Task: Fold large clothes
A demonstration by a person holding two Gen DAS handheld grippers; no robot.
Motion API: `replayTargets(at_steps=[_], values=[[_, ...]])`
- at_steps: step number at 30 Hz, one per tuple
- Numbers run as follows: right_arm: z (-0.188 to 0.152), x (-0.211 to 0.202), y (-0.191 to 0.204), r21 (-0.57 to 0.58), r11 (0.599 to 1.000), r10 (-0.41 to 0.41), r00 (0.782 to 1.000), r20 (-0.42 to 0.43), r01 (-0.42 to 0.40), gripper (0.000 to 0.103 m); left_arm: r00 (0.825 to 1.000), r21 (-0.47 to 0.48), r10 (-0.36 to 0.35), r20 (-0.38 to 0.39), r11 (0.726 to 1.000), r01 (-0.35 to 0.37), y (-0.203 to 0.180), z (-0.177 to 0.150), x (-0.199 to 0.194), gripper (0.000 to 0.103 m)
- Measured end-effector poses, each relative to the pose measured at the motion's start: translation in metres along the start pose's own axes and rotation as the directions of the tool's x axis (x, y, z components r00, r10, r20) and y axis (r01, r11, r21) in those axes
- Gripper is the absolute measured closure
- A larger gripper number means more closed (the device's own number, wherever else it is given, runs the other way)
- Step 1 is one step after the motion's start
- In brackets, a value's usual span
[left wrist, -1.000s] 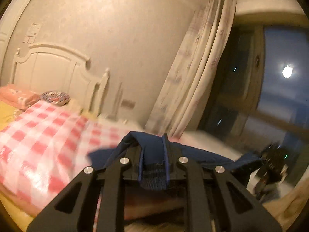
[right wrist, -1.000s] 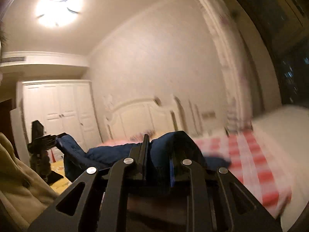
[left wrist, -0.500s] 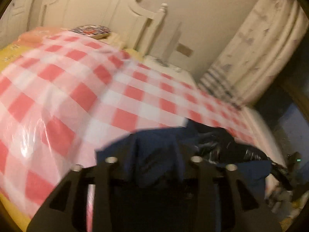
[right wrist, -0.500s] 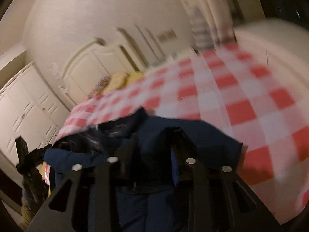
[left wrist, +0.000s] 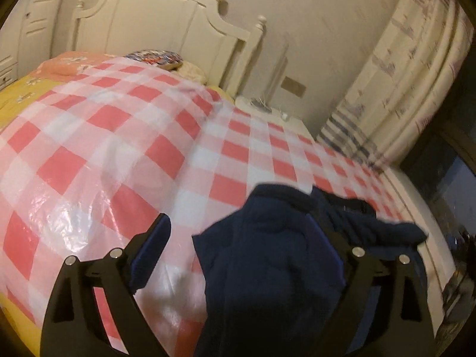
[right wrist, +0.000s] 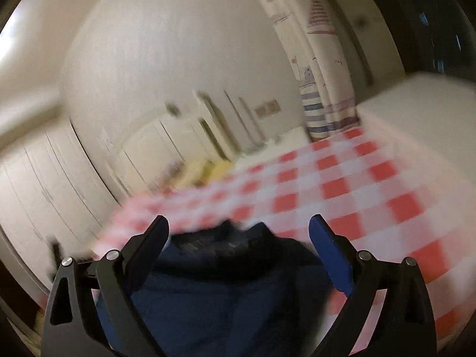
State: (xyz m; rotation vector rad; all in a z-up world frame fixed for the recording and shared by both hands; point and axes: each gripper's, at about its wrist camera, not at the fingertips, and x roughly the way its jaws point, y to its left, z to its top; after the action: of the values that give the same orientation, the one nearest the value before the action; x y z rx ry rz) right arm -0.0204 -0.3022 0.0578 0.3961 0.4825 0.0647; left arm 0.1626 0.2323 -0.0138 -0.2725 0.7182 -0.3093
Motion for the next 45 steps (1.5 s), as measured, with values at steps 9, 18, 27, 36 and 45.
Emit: replayTargets(at_steps=[9,18,27,36,45], values=[[-0.029,0.095,-0.004,-0.232,0.973,-0.072,0.95,-0.303,-0.001,0.011,0.974,0.04,-0.11,-0.196,0.992,0.12,-0.025,0.006,0.067,0.009],[-0.029,0.132,-0.004,-0.211,0.972,0.013,0.917,-0.398,-0.105,0.016,0.963,0.101,-0.108,-0.246,0.985,0.137,-0.042,0.017,0.086,0.011],[-0.039,0.056,0.039,-0.316,0.947,0.007,0.987,-0.158,-0.057,0.084,0.996,0.235,0.024,0.087,0.971,-0.044,-0.069,-0.009,0.011,0.088],[0.035,0.018,0.058,-0.253,0.967,-0.034,0.998,-0.053,0.02,0.084,0.991,0.254,0.029,0.132,0.965,-0.062,-0.114,0.066,-0.024,0.087],[-0.026,0.153,-0.034,-0.013,0.994,-0.11,0.942,-0.318,0.111,0.083,0.97,0.162,0.184,-0.157,0.974,-0.158,-0.07,0.04,0.152,0.086]])
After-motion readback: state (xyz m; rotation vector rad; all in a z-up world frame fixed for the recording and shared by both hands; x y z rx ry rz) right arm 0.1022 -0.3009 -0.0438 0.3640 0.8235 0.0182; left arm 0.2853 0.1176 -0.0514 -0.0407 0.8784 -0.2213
